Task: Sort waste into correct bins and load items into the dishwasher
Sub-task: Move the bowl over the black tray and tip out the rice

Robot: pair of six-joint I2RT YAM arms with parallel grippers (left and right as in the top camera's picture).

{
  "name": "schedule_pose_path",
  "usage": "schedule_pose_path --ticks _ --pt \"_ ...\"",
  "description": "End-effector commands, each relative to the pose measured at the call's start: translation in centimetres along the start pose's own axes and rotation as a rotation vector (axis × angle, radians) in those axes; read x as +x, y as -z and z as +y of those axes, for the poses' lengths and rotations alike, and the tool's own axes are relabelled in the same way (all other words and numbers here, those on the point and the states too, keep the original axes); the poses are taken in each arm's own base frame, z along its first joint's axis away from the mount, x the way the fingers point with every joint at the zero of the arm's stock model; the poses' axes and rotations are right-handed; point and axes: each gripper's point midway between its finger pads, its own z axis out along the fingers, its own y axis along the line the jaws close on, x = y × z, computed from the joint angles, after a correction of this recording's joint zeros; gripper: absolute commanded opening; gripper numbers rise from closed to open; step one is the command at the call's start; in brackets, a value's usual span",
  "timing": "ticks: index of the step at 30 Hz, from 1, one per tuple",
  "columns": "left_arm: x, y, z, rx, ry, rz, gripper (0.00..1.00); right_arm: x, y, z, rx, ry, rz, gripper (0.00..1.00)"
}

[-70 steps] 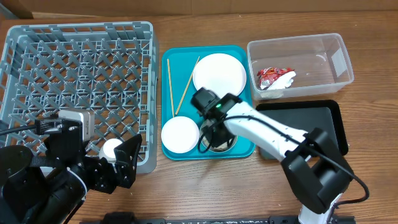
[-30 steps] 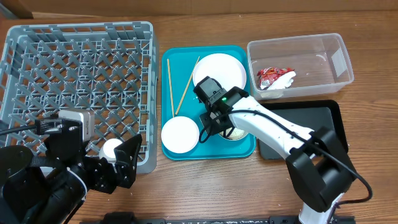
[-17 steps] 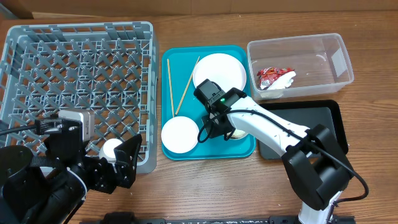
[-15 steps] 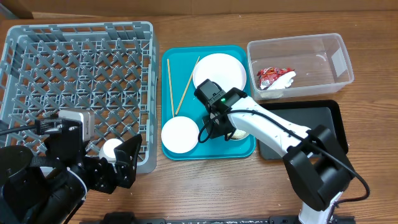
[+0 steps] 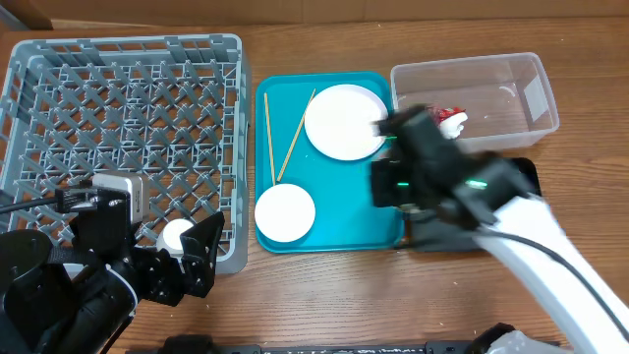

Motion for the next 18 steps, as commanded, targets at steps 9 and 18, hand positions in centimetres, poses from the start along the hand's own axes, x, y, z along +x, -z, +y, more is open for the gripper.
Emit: schedule_pose_path --ticks 9,18 --pt "-0.2 0.2 -0.4 0.016 -0.025 -0.005 1.0 0.9 1.1 -7.1 -0.353 -0.15 0.077 0.04" --pt "-0.2 0.2 -0.4 0.016 -0.025 -0.005 1.0 1.8 -2.4 -11.0 -0.741 -0.211 -0.005 0.04"
